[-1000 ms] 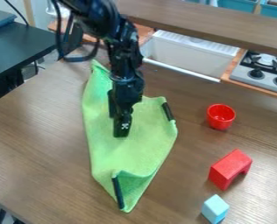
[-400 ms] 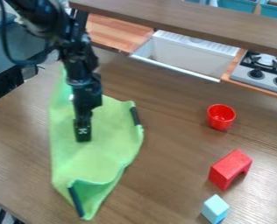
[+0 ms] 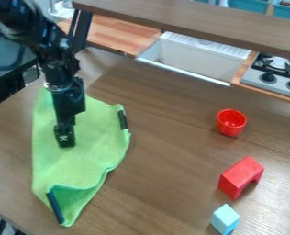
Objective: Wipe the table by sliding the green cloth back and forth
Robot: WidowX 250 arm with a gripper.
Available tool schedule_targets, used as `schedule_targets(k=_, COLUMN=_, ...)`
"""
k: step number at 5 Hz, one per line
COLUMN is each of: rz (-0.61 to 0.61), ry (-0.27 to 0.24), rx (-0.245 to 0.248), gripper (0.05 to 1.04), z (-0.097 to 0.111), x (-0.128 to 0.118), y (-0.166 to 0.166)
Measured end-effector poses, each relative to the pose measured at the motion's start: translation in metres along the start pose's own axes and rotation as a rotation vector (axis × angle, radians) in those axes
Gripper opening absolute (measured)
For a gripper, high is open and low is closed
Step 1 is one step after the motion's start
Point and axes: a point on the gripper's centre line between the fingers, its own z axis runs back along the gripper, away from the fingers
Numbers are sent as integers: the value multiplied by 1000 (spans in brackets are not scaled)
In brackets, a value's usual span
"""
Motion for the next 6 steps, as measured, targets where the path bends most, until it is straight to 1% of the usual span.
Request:
schedule_targets(k=1, rz=-10, ry=4, rx=32, gripper=1002, z=-1, x=-19, y=4)
schedule_targets(k=2, rz=-21, ry=7, rx=29, gripper=1001, z=-2, x=-38, y=8)
schedule_targets(k=3, rz=-43, ry=-1, rx=21, gripper=1001, z=-2, x=-38, y=6)
schedule_targets(k=4, rz=-41, ry=-4, rx=4, gripper=1000, z=-1, x=-31, y=1)
schedule_targets(k=5, rz=-46, ry=-11, rx=-35, gripper=999, z=2, x=-9, y=-8)
schedule_targets(k=6, rz=-32, ry=-8, rx=-63, gripper=1001, z=5, x=16, y=-14)
